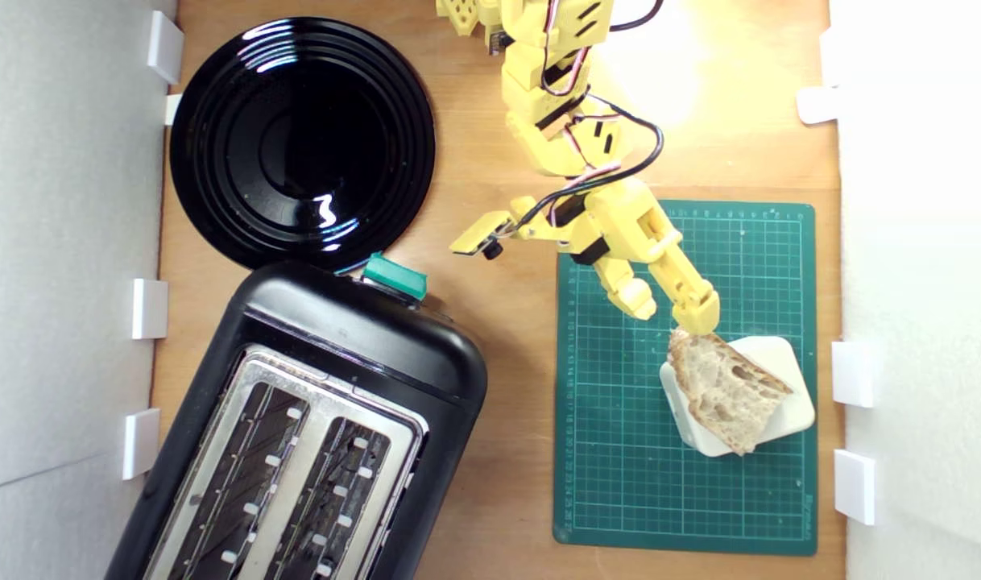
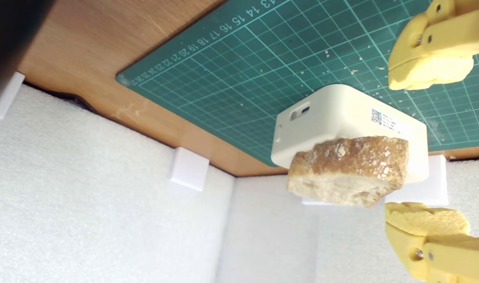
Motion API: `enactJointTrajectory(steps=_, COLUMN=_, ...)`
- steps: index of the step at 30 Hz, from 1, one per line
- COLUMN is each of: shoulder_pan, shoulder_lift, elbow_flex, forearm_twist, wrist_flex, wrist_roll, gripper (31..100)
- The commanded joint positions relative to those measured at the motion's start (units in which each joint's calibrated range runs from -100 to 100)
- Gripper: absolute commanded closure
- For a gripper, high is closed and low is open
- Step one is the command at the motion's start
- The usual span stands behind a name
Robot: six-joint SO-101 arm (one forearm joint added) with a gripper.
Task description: Pick bread and place in toaster
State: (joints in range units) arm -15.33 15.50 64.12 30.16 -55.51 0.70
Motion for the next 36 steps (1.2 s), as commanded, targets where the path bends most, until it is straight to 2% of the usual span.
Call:
enactJointTrajectory(steps=1, shoulder_pan=-1.99, shoulder_lift=-0.44, elbow_flex=-3.52, forearm_twist=-2.06, wrist_flex=-1.83, wrist_roll=-0.15, gripper=38.1)
enactJointTrajectory(steps=15, shoulder_pan=-4.81, shoulder_lift=3.8, elbow_flex=-9.15, forearm_twist=-3.06, wrist_flex=-1.66, wrist_roll=0.27, gripper=38.7)
enactJointTrajectory(steps=36, shoulder_pan=-6.42, shoulder_lift=8.05, elbow_flex=-17.14, forearm_twist=-3.15, wrist_flex=1.24, wrist_roll=0.32, gripper=38.8)
